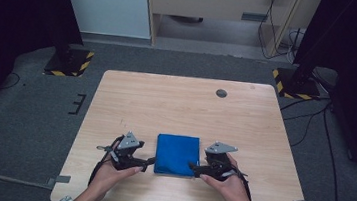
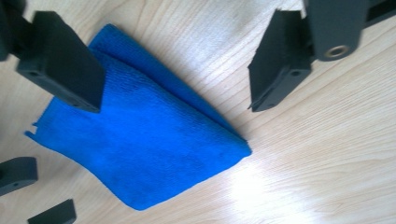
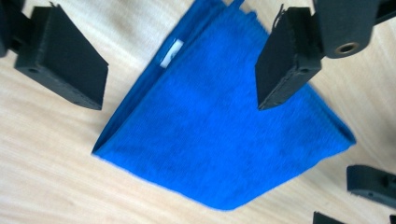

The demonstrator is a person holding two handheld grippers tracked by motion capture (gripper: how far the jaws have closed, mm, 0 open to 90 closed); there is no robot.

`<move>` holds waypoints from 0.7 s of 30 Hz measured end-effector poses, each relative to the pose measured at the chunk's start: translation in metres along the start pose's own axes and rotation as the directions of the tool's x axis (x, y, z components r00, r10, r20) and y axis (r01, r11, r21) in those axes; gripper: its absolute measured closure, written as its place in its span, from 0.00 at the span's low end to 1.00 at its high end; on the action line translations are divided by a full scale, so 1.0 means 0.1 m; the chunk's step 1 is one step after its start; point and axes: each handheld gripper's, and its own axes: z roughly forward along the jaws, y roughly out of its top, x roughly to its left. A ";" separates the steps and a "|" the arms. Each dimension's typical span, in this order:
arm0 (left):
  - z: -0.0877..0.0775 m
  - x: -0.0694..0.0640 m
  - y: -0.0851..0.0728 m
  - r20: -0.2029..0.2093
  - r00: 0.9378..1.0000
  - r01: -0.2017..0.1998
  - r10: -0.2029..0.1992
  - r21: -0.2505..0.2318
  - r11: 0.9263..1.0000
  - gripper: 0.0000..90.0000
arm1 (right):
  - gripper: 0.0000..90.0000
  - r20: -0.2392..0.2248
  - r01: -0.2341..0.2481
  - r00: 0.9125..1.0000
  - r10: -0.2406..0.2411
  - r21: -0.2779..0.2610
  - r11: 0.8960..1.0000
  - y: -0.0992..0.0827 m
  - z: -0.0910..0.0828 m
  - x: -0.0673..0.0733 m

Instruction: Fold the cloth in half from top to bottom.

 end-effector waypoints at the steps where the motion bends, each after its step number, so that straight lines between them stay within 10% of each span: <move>1: 0.00 0.01 0.00 -0.003 1.000 0.007 -0.007 -0.003 1.000 0.17 | 0.17 0.006 -0.002 1.000 0.002 -0.006 1.000 0.02 0.00 0.00; 21: -0.10 0.19 0.15 -0.050 0.998 0.029 -0.030 -0.017 0.999 0.09 | 0.09 0.003 0.013 1.000 -0.013 -0.033 0.999 0.32 0.01 -0.06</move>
